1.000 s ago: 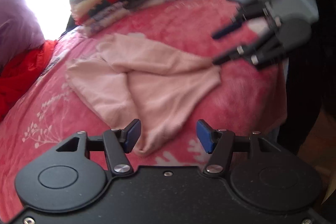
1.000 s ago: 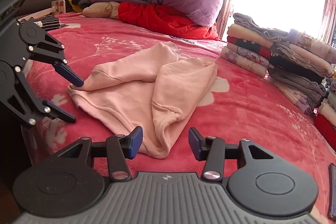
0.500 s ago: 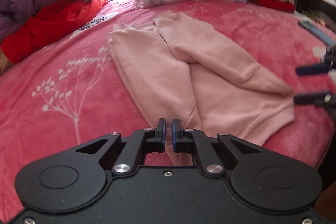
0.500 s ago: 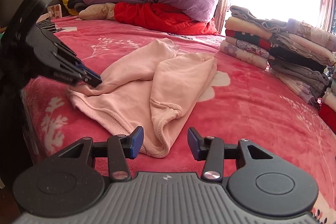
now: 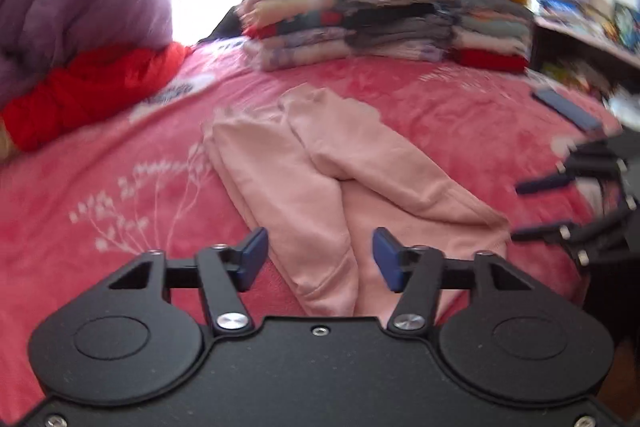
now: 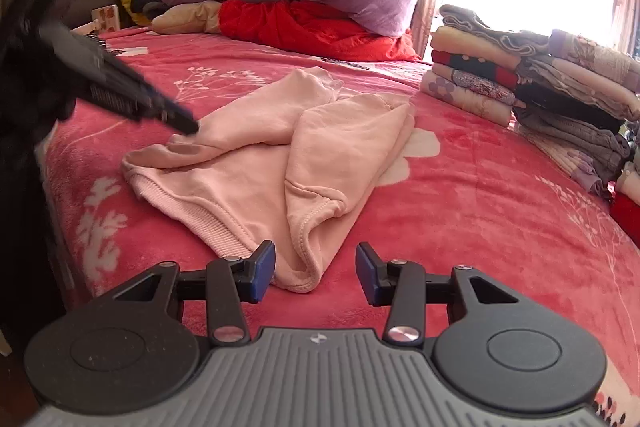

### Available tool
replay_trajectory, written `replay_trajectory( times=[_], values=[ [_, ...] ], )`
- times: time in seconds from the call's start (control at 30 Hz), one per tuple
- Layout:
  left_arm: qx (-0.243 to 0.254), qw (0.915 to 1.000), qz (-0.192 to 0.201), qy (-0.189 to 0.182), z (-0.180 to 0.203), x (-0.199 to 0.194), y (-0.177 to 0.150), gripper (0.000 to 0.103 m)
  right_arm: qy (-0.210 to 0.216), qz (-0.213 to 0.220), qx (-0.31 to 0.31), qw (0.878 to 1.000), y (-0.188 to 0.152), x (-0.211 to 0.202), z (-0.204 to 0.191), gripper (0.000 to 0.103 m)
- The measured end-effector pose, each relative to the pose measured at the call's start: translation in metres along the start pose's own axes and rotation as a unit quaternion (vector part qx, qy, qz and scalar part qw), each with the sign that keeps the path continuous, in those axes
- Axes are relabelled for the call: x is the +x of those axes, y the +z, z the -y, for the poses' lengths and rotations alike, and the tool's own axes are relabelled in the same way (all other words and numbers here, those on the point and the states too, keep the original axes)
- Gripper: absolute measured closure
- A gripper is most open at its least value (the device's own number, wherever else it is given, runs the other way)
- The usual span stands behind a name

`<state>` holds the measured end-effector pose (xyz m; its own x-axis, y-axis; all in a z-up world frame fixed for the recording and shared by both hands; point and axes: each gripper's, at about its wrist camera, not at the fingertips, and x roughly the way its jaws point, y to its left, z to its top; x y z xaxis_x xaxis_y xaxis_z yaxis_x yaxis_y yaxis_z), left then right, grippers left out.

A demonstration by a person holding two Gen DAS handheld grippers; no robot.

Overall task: Fold clothes
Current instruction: 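Grasp the ribbed hem with the left gripper while the right gripper grasps the hem beside it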

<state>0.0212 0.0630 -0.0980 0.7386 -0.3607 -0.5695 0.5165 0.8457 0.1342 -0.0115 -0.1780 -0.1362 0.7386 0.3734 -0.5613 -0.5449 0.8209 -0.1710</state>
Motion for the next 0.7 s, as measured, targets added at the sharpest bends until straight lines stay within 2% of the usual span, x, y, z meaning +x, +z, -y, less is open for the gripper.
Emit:
replay_trajectory(
  times=[0.07,0.1,0.17,0.27,0.43,0.53,0.6,0.7],
  values=[
    [0.074,0.9971,-0.017,0.001,0.018,-0.005,-0.009,0.045,-0.007,-0.002,-0.039,0.999,-0.001,-0.004,-0.005,0.058],
    [0.117,0.9927,-0.027,0.010,0.028,-0.005,-0.016,0.045,-0.013,-0.008,-0.062,0.998,-0.003,-0.004,-0.009,0.058],
    [0.201,0.9777,-0.048,0.040,0.047,0.002,-0.032,0.045,-0.028,-0.024,-0.111,0.993,-0.007,-0.002,-0.016,0.058],
    [0.301,0.9488,-0.062,0.071,0.065,0.017,-0.056,0.045,-0.050,-0.047,-0.177,0.982,-0.015,0.006,-0.027,0.059],
    [0.367,0.9216,-0.036,0.120,0.078,0.035,-0.066,0.045,-0.068,-0.042,-0.261,0.962,-0.020,0.017,-0.043,0.057],
    [0.399,0.9061,-0.024,0.138,0.082,0.038,-0.073,0.046,-0.077,-0.032,-0.286,0.955,-0.020,0.023,-0.050,0.057],
    [0.410,0.8999,-0.015,0.149,0.082,0.037,-0.077,0.046,-0.081,-0.028,-0.308,0.947,-0.023,0.024,-0.056,0.060],
    [0.410,0.8967,-0.006,0.166,0.081,0.043,-0.079,0.046,-0.081,-0.015,-0.353,0.932,-0.031,0.018,-0.060,0.062]
  ],
)
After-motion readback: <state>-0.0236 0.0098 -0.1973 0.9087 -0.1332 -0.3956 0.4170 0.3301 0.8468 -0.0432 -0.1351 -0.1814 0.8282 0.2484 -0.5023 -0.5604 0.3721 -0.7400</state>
